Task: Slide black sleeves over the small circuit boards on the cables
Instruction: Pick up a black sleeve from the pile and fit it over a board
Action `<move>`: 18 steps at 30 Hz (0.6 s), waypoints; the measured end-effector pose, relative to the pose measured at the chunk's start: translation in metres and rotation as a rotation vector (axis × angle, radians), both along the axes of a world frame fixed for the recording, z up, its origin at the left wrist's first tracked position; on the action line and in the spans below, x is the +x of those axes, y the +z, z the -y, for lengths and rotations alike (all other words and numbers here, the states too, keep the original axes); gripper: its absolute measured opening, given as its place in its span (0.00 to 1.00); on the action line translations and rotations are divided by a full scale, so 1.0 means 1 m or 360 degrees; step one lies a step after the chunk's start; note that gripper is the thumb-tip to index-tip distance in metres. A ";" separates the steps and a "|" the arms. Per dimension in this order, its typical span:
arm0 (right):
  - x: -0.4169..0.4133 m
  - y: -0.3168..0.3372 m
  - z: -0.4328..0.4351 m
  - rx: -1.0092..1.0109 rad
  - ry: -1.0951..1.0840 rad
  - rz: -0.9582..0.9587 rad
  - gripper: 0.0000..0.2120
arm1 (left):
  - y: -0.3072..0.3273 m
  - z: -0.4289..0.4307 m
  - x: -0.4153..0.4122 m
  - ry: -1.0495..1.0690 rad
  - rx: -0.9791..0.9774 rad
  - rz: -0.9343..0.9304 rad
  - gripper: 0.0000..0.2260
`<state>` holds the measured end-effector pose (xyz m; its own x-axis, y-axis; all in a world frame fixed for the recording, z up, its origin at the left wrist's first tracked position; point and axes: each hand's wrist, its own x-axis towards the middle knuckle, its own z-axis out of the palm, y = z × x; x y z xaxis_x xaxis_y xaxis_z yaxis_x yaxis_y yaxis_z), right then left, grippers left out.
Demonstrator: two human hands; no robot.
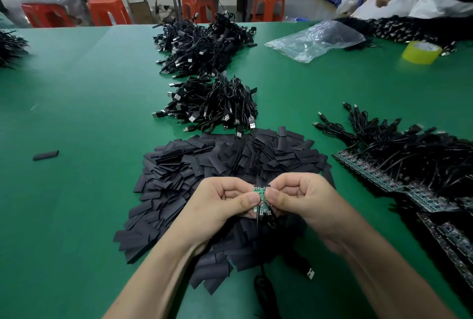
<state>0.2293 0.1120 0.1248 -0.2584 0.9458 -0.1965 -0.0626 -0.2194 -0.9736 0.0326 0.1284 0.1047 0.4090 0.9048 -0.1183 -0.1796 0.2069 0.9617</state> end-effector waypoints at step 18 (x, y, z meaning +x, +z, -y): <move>0.036 0.020 0.000 0.0760 -0.0439 0.1631 0.08 | -0.003 -0.005 0.000 0.0360 0.0587 -0.0254 0.06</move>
